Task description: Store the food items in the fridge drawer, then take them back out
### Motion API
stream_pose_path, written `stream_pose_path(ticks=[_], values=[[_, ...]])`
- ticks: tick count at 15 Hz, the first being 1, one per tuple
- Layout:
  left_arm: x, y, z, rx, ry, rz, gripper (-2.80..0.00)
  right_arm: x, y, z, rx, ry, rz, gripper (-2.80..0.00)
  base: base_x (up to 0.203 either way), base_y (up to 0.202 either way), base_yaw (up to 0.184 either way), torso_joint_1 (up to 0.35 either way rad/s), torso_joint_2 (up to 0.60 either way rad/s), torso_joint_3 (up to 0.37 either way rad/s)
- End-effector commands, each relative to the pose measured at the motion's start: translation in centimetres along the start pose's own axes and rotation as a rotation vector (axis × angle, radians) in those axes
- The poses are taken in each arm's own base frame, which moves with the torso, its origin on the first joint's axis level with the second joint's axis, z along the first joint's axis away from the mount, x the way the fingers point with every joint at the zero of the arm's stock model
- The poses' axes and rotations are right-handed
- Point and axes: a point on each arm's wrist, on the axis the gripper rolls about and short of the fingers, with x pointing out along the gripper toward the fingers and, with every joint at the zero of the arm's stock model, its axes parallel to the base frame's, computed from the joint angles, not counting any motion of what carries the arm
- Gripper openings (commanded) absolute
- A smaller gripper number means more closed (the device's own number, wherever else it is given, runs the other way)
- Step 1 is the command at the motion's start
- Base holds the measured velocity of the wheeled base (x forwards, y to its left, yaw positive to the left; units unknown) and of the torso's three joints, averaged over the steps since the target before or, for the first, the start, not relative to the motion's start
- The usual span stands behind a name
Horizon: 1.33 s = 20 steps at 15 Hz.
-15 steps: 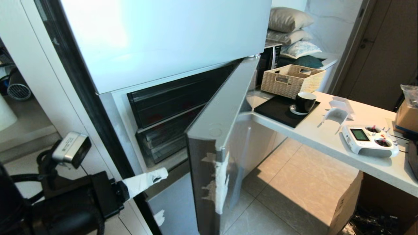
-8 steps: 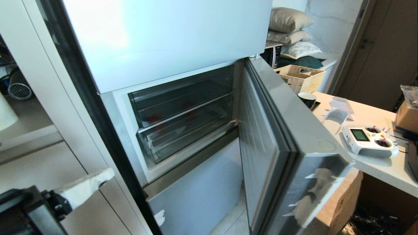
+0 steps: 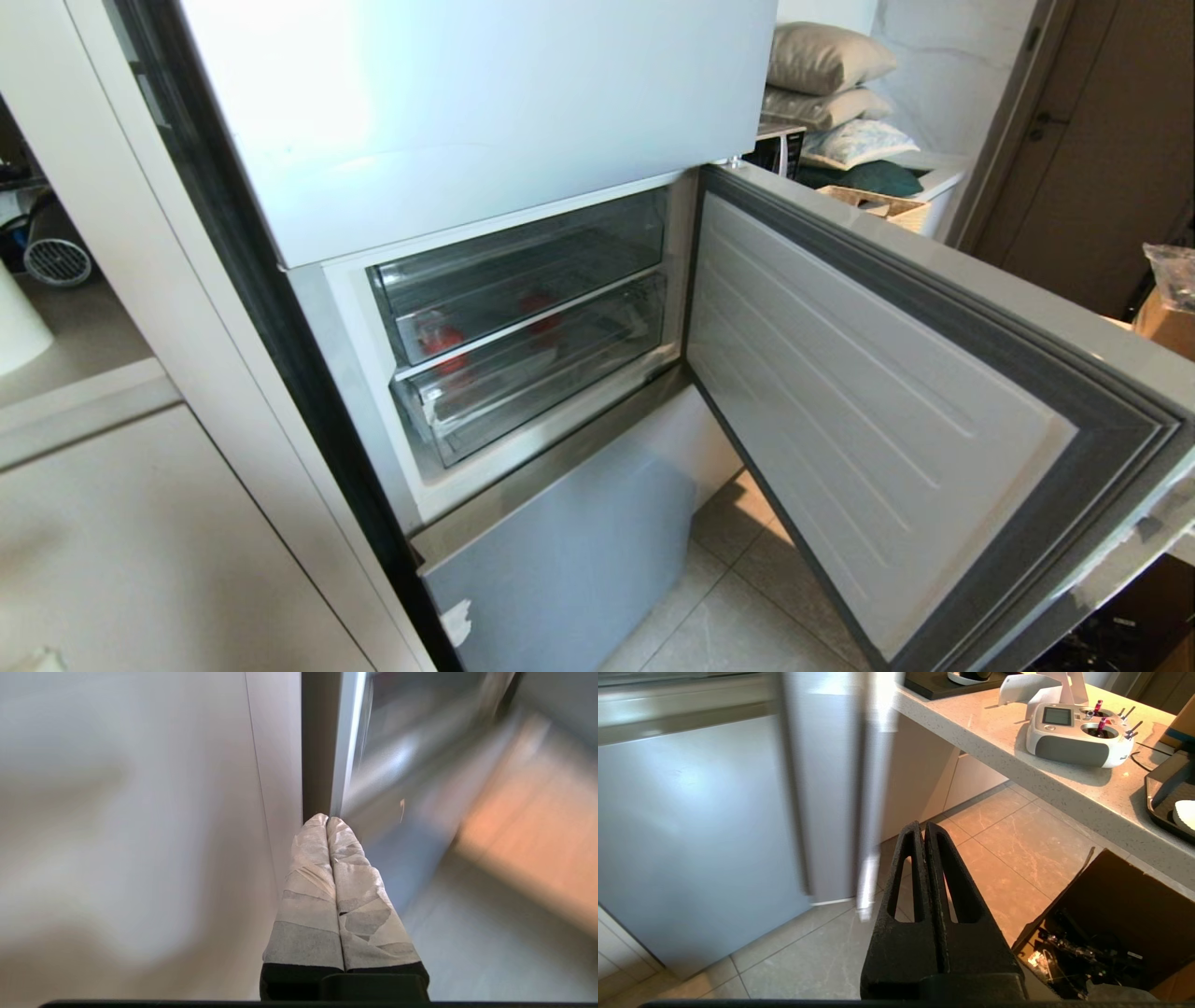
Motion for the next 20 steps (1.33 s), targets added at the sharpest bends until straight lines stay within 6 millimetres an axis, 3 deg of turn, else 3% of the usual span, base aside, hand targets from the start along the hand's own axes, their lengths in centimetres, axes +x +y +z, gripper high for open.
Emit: stream_pose_path(ticks=[1,5,8,20], values=[[-1.7,-0.1,-4.4,0.056,-0.003,-0.025,-2.8,0.0,0.0,0.0,0.004,0.001,0.001,-2.8,0.0,0.0,0.0,0.0,0.0,0.0],[-2.8,-0.2,-5.9,0.113,-0.094,-0.112,-2.8,0.0,0.0,0.0,0.022,0.001,0.001,-2.8,0.0,0.0,0.0,0.0,0.0,0.0],[-2.7,-0.1,-6.0,-0.034,-0.079,-0.084,-2.8,0.0,0.0,0.0,0.026,0.001,0.001,-2.8,0.0,0.0,0.0,0.0,0.0,0.0],[-2.7,-0.1,-6.0,-0.032,-0.078,-0.083,-2.8,0.0,0.0,0.0,0.027,0.004,-0.015,-2.8,0.0,0.0,0.0,0.0,0.0,0.0]])
